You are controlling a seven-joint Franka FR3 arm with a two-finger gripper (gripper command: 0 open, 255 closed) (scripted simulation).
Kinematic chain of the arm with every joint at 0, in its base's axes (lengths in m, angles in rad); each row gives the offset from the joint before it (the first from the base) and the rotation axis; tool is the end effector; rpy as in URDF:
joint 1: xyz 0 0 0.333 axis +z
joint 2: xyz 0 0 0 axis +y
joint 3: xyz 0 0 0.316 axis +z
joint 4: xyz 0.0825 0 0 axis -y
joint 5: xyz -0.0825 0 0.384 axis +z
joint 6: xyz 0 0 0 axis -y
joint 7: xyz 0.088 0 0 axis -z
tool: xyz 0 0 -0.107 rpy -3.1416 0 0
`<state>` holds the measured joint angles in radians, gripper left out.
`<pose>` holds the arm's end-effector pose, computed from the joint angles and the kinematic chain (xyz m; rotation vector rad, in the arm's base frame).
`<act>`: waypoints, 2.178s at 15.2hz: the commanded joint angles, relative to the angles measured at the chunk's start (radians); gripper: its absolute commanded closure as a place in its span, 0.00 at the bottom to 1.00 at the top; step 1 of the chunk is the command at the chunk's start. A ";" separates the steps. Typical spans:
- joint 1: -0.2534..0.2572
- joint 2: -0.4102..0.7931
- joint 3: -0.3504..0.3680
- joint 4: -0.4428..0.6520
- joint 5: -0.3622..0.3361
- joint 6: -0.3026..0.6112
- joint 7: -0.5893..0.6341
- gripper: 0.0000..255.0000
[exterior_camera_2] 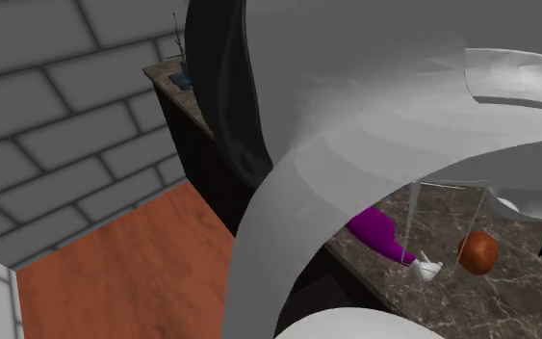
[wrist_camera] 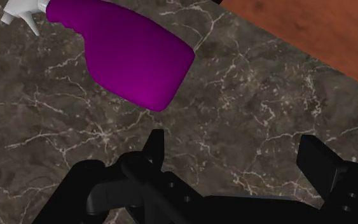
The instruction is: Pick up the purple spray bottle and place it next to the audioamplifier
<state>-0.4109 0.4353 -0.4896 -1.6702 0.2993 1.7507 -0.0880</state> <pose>0.4326 -0.4552 0.3555 -2.6215 1.2701 0.3265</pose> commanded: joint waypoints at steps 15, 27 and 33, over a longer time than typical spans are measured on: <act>-0.042 0.095 -0.002 -0.016 0.054 0.072 0.002 0.00; -0.042 0.095 -0.002 -0.016 0.054 0.072 0.002 1.00; 0.024 -0.119 -0.014 -0.335 -0.074 0.289 -0.227 0.00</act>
<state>-0.3996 0.3692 -0.5005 -1.9267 0.2591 1.9830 -0.2528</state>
